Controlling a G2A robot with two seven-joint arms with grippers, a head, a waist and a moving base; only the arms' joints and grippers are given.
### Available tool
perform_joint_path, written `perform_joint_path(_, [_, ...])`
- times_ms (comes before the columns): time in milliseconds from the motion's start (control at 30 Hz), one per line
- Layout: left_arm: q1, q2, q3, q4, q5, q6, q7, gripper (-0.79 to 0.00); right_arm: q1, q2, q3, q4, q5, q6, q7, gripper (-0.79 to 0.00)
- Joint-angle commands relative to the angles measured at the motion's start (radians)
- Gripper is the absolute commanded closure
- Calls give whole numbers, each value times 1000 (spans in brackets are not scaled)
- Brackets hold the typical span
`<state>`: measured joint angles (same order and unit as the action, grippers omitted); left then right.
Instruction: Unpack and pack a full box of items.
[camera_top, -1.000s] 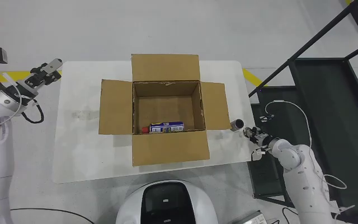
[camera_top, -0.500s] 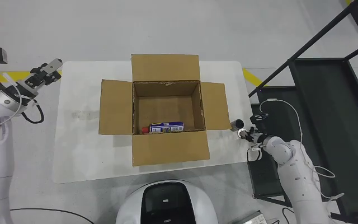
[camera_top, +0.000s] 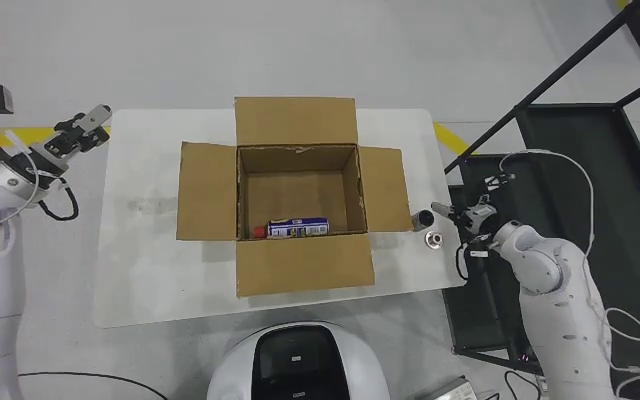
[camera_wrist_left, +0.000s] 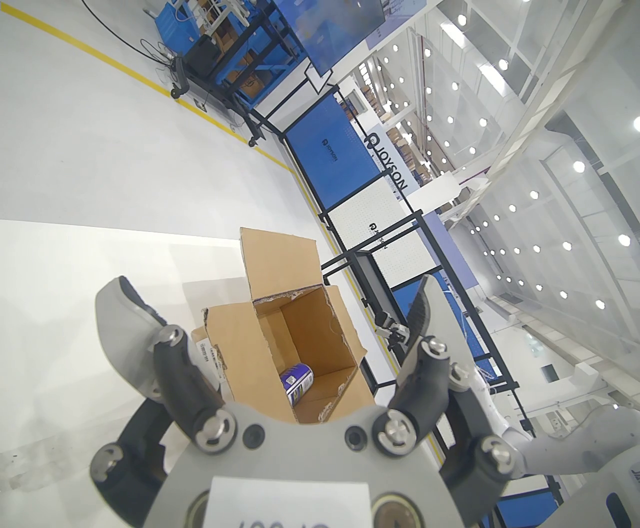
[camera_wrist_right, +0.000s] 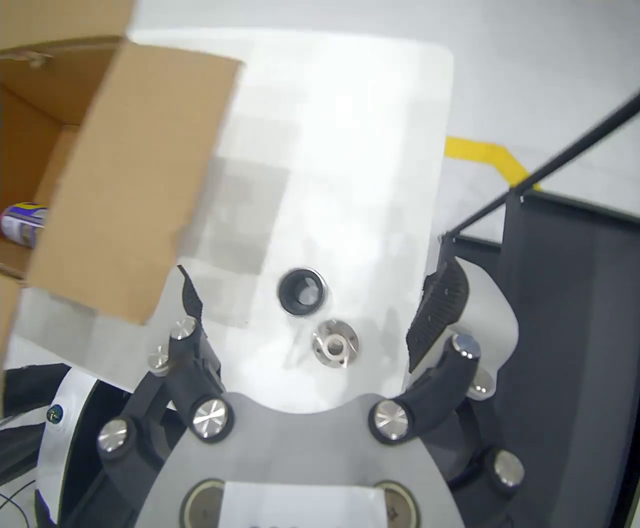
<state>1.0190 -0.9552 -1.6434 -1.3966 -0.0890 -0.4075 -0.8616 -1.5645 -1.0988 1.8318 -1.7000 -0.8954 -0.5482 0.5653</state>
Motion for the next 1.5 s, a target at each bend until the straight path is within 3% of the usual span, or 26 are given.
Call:
perform_joint_path(0, [0, 0, 0, 0, 0, 0, 0, -785, 11, 3, -30, -73, -12, -48, 18, -785])
perform_joint_path(133, [0, 0, 0, 0, 0, 0, 0, -785, 82, 6, -131, -150, -50, -108, 59, -785])
perform_joint_path(333, [0, 0, 0, 0, 0, 0, 0, -785, 206, 2, -274, -99, -61, -110, 81, -785])
perform_joint_path(800, [0, 0, 0, 0, 0, 0, 0, -785, 218, 2, -299, -86, -75, -92, 98, -785])
perform_joint_path(933, [0, 0, 0, 0, 0, 0, 0, -785, 335, -3, -401, -83, -114, -87, 166, -785])
perform_joint_path(1067, [0, 0, 0, 0, 0, 0, 0, -785, 506, -23, -579, -18, -119, -124, 234, -785])
perform_joint_path(1300, [0, 0, 0, 0, 0, 0, 0, -785, 804, -89, -907, 204, -8, -184, 411, -785])
perform_joint_path(1467, [0, 0, 0, 0, 0, 0, 0, -785, 936, -143, -1062, 376, 36, -165, 443, -785])
